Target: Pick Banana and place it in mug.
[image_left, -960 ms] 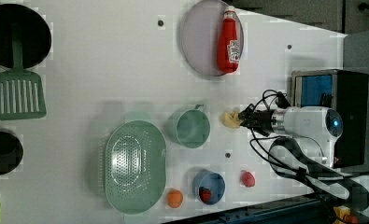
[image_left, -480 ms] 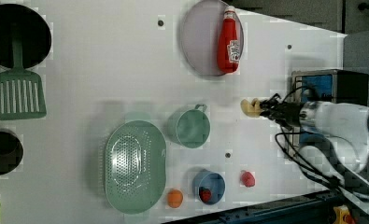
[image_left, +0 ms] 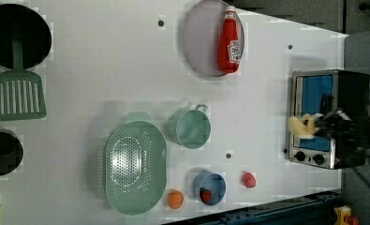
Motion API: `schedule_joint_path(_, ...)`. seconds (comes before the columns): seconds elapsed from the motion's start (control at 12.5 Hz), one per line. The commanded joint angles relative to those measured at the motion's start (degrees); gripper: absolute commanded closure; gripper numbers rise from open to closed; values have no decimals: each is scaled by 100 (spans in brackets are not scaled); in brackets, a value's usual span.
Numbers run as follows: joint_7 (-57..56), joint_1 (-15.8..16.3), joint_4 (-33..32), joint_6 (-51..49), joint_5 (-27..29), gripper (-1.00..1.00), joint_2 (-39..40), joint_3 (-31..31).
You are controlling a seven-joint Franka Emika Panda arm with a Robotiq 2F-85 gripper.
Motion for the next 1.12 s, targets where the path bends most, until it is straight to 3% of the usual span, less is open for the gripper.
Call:
schedule_joint_path(0.08, 368, 303, 847, -1286, 82, 53, 48, 565)
schedule_joint_path(0.48, 2272, 448, 1081, -1155, 986, 53, 362, 1642)
schedule_joint_path(0.88, 3347, 454, 674, 283, 972, 53, 1128, 2267)
schedule_joint_path(1.12, 3422, 454, 121, 1315, 534, 53, 1504, 2330)
